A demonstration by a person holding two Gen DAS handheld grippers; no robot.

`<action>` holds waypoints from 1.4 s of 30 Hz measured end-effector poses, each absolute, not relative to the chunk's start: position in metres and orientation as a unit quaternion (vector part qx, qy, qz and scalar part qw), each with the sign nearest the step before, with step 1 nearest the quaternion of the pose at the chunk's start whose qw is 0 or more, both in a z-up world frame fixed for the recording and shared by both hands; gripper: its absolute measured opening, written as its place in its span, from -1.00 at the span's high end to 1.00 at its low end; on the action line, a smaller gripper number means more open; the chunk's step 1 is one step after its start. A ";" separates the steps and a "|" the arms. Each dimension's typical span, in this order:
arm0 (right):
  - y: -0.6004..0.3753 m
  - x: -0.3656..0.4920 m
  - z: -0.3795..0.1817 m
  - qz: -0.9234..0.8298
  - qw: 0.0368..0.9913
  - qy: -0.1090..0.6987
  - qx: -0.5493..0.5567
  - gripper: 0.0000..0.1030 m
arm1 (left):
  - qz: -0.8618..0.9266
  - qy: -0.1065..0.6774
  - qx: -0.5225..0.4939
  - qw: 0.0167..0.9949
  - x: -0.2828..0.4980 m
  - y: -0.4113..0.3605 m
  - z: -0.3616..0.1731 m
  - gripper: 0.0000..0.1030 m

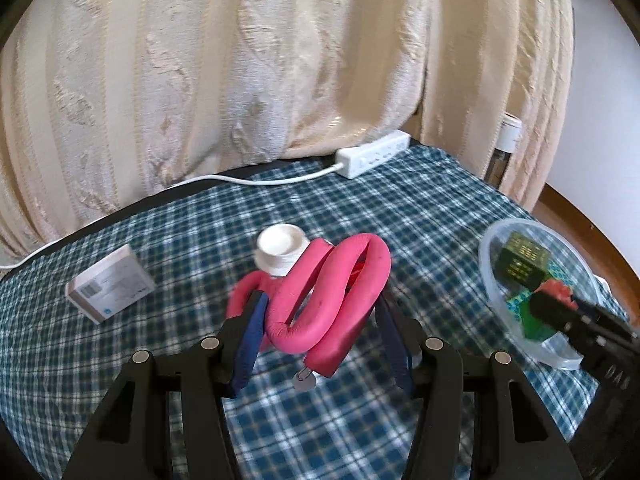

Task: Organize objects
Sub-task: 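Carry the pink curler and pink-green block over the clear bowl with both grippers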

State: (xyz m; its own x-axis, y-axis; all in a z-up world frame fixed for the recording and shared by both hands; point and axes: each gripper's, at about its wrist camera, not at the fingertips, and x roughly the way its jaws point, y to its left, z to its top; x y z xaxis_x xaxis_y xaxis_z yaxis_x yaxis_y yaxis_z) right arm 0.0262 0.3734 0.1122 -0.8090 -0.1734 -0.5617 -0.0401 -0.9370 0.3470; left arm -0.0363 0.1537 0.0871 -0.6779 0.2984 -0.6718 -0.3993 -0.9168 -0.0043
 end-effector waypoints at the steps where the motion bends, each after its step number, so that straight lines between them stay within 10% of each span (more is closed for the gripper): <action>1: 0.383 0.031 0.113 -0.936 0.025 -0.175 0.305 0.12 | 0.912 0.074 -0.353 0.195 -0.034 0.157 0.087 -0.09; 42: 0.497 0.082 0.091 -0.927 -0.050 -0.225 0.295 0.11 | 0.844 0.167 -0.364 0.358 0.038 0.322 0.066 -0.12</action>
